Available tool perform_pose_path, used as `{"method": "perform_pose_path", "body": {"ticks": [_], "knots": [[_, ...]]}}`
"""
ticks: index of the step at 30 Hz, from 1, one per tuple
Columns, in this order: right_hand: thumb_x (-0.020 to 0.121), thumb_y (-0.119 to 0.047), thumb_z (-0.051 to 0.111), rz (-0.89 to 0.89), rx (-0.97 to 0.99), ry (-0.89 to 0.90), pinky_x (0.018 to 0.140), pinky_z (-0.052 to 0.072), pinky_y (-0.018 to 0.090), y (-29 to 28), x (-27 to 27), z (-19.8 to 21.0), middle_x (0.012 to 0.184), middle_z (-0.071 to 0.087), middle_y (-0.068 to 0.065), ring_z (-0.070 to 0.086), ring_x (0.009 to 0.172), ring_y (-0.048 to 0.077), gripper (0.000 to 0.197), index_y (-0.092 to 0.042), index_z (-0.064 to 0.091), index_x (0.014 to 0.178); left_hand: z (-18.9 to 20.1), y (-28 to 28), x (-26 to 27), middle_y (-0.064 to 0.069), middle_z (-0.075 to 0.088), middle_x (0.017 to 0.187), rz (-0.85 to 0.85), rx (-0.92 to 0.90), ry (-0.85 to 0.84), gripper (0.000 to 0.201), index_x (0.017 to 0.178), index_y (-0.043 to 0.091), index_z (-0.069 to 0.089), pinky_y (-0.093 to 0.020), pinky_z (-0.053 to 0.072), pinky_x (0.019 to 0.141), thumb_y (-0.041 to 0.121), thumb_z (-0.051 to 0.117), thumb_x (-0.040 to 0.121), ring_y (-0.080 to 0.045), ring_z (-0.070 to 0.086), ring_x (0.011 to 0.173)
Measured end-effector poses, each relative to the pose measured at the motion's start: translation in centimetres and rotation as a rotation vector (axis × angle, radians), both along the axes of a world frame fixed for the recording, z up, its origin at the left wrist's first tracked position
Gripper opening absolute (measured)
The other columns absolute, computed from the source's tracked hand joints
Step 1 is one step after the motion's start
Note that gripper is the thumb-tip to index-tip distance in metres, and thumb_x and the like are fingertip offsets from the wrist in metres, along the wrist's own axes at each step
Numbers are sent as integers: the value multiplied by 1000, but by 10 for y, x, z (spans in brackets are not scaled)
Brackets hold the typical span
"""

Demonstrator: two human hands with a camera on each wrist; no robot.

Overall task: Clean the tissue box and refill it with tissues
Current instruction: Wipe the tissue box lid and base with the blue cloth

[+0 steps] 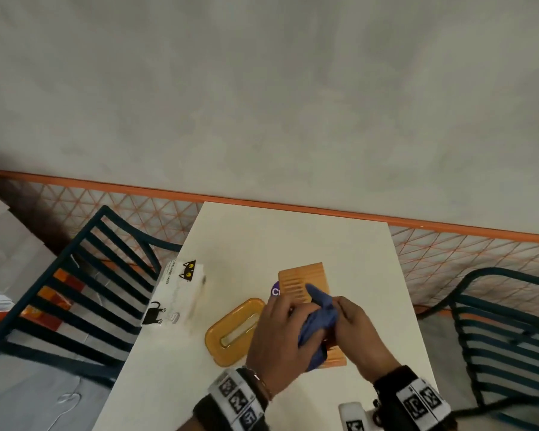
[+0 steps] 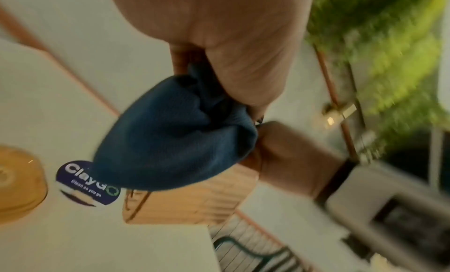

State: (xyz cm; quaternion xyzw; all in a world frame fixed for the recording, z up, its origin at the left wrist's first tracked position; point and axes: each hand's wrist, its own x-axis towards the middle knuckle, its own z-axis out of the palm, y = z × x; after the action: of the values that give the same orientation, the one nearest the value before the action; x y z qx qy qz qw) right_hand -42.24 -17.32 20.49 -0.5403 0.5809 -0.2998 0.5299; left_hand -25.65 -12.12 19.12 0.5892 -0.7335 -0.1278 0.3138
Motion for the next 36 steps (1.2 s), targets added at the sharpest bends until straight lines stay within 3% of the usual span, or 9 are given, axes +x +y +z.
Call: {"method": "perform_pose_path", "body": {"ticks": [2,5,7,10,14,16,22,29,36], "knots": [[103,-19,43,36,-50,8,84,56,59,12,-8,-1,98,73,17,71,89,32,26,-3,63,99,1,-7,-17,8,58,116,-19,-49,-68,28,118,29,63,-33,50,86,41,57,94,-13,53,106],[108,-21,40,55,-98,23,65,57,58,24,-19,7,82,69,20,67,65,25,26,-6,58,95,1,-15,-25,3,58,134,-36,-114,-71,31,124,27,63,-40,50,99,37,55,96,-17,54,125],[109,-22,35,105,-122,12,56,58,48,32,-24,19,83,71,16,71,60,26,26,-8,55,99,7,-35,-26,2,45,155,14,-112,30,38,135,27,57,-40,38,118,36,46,100,-18,39,147],[109,-24,32,147,-148,-14,54,58,36,39,-26,30,97,77,3,75,63,30,27,-12,55,106,17,-62,-27,8,24,169,138,-81,134,46,152,31,43,-36,26,123,32,41,106,-15,15,158],[110,-21,33,17,-97,-109,67,61,58,31,-28,28,96,73,16,73,77,41,30,-7,60,105,12,-45,-38,13,34,164,28,-12,67,45,152,30,45,-38,36,122,27,45,107,-5,14,157],[110,-19,35,-56,-42,-154,73,58,65,28,-30,23,96,71,24,70,87,47,30,-6,62,104,5,-11,-47,11,32,165,-75,-5,-31,49,155,26,42,-37,26,127,36,41,107,-5,10,157],[110,-17,34,-162,86,-306,67,62,39,28,-35,18,104,75,14,76,87,31,26,-9,58,114,-10,25,-37,9,27,168,-253,-10,-327,49,157,27,34,-36,17,127,39,29,110,-7,9,158],[110,-12,33,19,15,-251,69,63,46,27,-18,42,102,77,11,76,80,36,19,-7,51,113,27,-50,-10,13,16,170,-31,134,58,49,158,27,31,-31,26,126,30,40,110,-5,11,157],[109,-15,37,-289,93,-385,62,60,38,18,7,38,106,74,20,75,82,30,25,-5,58,118,6,1,0,3,34,165,-312,-125,-287,48,155,24,36,-33,20,125,33,40,108,-13,20,156]]}}
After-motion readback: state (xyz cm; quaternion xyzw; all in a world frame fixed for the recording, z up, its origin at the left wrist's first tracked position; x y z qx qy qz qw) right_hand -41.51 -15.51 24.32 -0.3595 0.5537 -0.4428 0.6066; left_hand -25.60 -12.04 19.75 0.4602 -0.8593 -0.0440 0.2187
